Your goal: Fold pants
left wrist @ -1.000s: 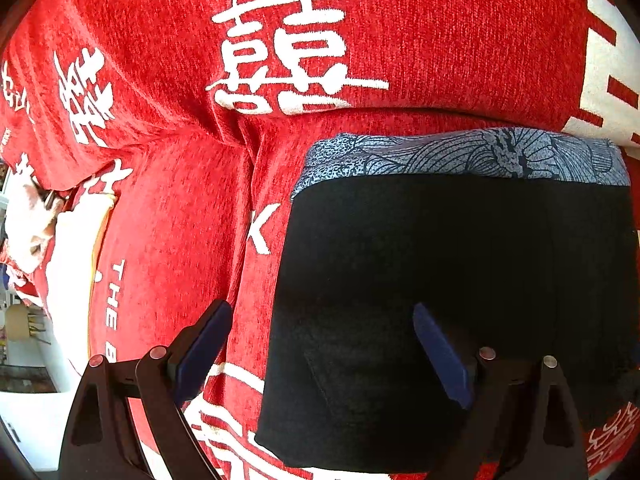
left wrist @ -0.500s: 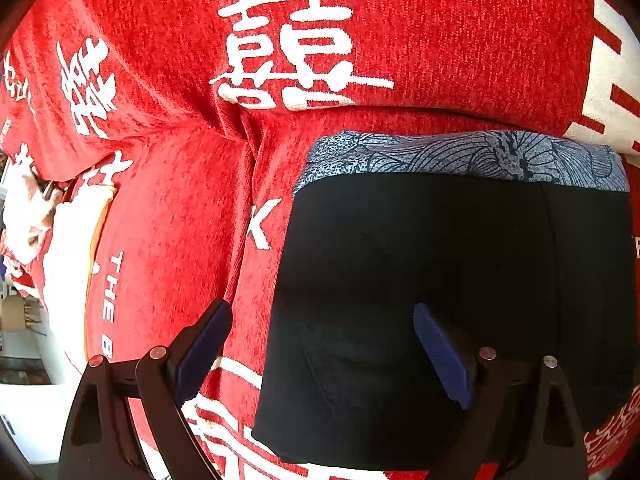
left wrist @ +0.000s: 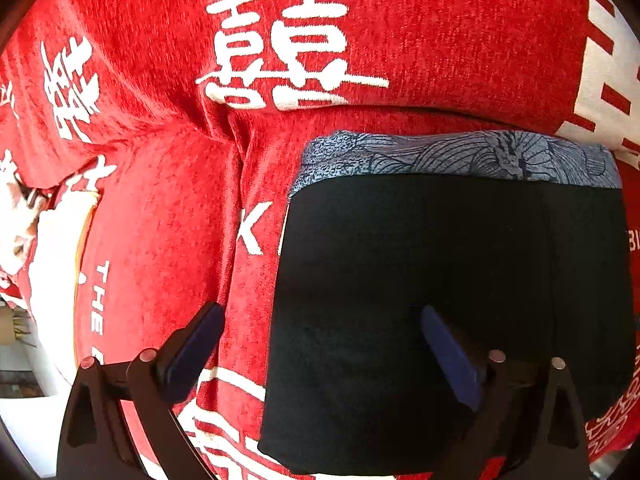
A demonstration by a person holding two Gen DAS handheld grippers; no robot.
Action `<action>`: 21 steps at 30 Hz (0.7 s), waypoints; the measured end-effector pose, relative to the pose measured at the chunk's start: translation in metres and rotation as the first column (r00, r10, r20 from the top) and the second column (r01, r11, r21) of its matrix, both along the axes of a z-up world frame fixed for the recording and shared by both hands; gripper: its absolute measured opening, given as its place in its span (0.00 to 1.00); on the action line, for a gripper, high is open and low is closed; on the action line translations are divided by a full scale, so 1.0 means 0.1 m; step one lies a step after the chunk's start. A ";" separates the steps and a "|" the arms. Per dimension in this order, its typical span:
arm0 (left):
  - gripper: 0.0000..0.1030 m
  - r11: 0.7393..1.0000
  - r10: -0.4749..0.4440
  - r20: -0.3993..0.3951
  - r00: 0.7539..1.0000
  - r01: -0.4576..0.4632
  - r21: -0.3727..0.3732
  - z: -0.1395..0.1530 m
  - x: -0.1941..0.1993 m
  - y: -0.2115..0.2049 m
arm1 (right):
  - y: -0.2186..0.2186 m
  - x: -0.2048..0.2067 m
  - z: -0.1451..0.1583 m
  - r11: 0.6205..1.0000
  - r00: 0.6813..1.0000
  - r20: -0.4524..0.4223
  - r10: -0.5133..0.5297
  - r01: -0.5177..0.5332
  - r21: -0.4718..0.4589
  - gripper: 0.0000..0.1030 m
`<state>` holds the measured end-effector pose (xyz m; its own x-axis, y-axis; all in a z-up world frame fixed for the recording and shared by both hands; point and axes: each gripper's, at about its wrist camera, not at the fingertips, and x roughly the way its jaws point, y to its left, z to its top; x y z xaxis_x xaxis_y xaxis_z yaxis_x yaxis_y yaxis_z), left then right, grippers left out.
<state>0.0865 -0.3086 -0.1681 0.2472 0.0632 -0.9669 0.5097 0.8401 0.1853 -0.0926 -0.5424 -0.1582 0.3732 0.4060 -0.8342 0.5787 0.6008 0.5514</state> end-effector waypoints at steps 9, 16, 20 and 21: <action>0.97 0.999 -0.011 -0.047 0.999 0.009 -0.034 -0.03 0.06 0.04 | 0.00 0.13 -0.11 1.000 0.999 -0.032 0.008 -0.008 -0.001 0.65; 0.97 0.986 -0.045 -0.088 0.995 0.030 -0.163 0.06 0.22 0.22 | -0.08 0.17 -0.11 0.999 0.999 0.027 0.044 -0.044 0.002 0.79; 0.97 0.968 -0.085 -0.206 0.975 0.031 -0.249 -0.08 0.45 0.39 | -0.19 0.16 -0.22 0.997 0.997 0.052 0.056 -0.059 0.058 0.80; 0.97 0.961 -0.099 -0.251 0.963 0.027 -0.276 -0.14 0.51 0.44 | -0.23 0.16 -0.27 0.996 0.997 0.058 0.053 -0.057 0.074 0.80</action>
<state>0.1372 -0.2649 -0.1822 -0.0195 -0.2144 -0.9766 0.5633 0.8046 -0.1879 -0.0765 -0.5654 -0.1856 0.3938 0.4887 -0.7785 0.5128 0.5861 0.6273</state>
